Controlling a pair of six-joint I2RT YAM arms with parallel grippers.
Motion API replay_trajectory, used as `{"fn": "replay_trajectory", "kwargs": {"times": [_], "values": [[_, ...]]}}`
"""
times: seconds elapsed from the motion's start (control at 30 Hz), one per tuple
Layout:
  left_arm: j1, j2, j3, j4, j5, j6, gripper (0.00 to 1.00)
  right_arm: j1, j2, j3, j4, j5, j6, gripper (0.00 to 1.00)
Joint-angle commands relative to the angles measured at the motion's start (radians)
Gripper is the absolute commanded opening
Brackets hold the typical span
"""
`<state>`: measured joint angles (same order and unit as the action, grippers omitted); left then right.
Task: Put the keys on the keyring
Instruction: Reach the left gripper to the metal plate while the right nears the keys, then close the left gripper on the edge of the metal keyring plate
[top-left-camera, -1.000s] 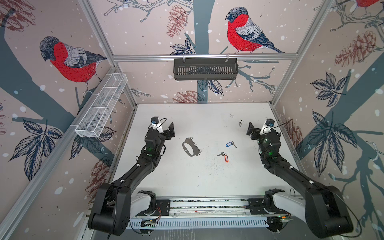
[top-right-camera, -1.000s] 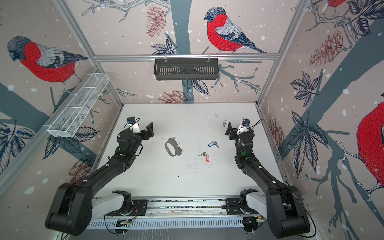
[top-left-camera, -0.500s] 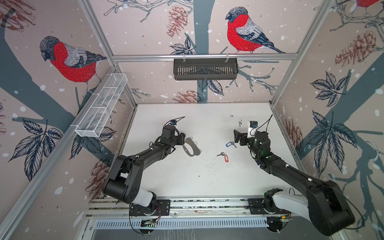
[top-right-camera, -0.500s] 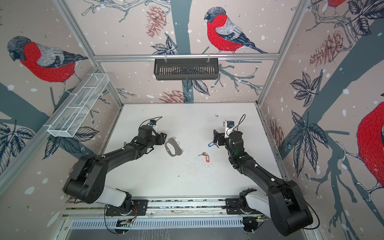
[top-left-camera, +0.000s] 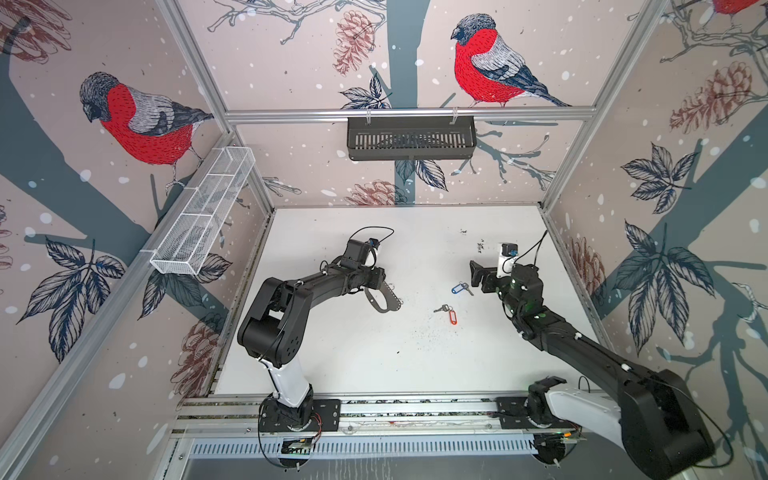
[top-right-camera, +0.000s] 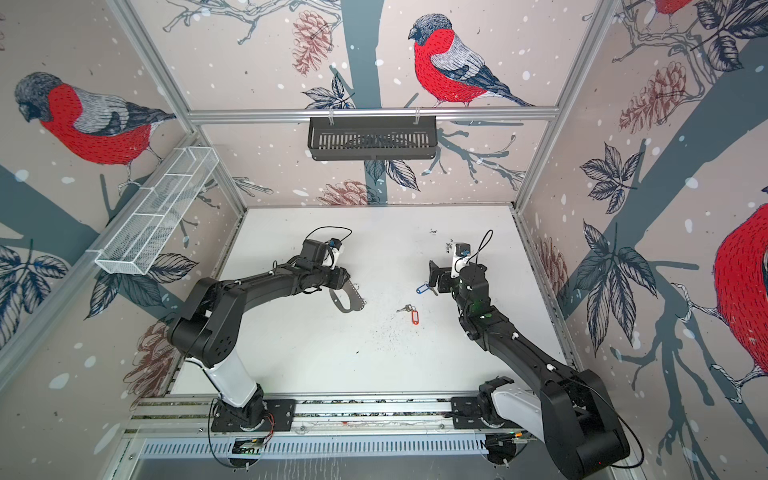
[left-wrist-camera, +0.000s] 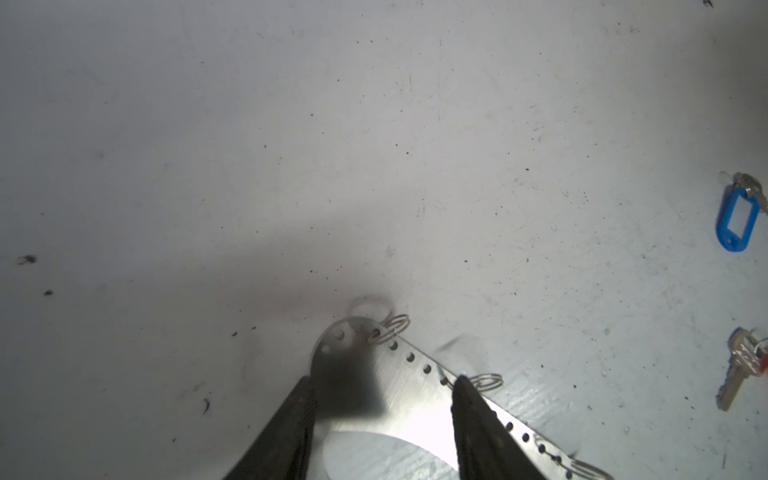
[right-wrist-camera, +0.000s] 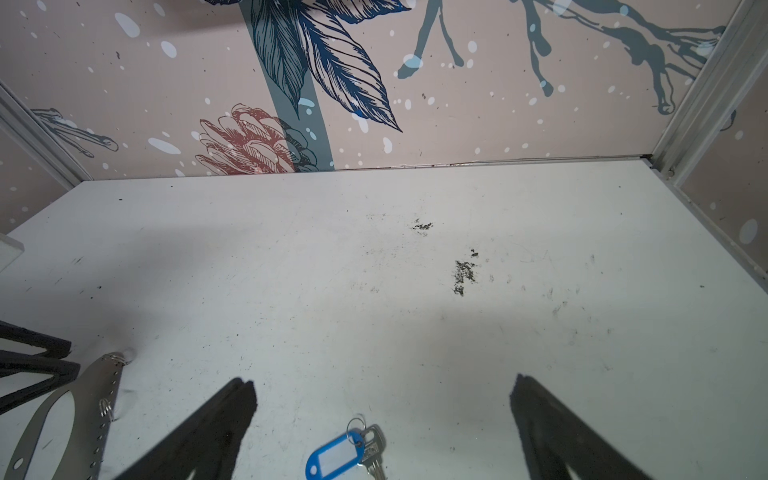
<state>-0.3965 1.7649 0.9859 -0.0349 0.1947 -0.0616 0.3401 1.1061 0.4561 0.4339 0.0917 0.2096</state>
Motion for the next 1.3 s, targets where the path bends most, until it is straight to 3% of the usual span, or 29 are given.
{"fn": "replay_trajectory", "kwargs": {"times": [0.0, 1.27], "values": [[-0.008, 0.026, 0.028, -0.036, 0.023, 0.053, 0.54, 0.001, -0.001, 0.000, 0.000, 0.009, 0.001, 1.00], [-0.032, 0.137, 0.149, -0.051, -0.062, 0.074, 0.25, 0.000, -0.005, -0.002, 0.005, 0.016, 0.000, 1.00]]}}
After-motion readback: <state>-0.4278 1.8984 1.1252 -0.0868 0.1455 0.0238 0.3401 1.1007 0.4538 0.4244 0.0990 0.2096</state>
